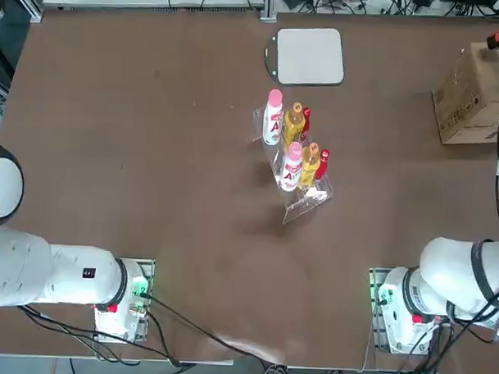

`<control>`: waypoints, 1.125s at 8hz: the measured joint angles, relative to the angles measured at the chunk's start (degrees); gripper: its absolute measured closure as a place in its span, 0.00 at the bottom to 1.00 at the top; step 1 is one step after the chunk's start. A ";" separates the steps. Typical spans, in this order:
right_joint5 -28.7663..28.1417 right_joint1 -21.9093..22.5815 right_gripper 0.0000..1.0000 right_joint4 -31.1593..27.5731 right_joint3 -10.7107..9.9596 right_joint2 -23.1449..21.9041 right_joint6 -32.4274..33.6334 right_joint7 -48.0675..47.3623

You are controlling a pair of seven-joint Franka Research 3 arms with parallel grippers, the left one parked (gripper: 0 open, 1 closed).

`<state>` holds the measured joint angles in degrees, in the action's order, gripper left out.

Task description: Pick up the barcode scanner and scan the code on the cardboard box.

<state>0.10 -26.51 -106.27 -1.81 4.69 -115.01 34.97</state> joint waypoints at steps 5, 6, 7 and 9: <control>-0.13 0.17 0.56 1.43 1.01 -0.47 5.09 -0.21; -0.27 1.18 0.56 2.60 2.11 -1.56 8.82 -2.82; -0.34 3.30 0.56 3.37 3.21 -2.93 11.91 -7.15; -0.46 9.68 0.56 2.84 4.23 -4.05 13.74 -16.89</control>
<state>-0.36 -16.83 -103.42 2.42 0.64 -101.27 18.08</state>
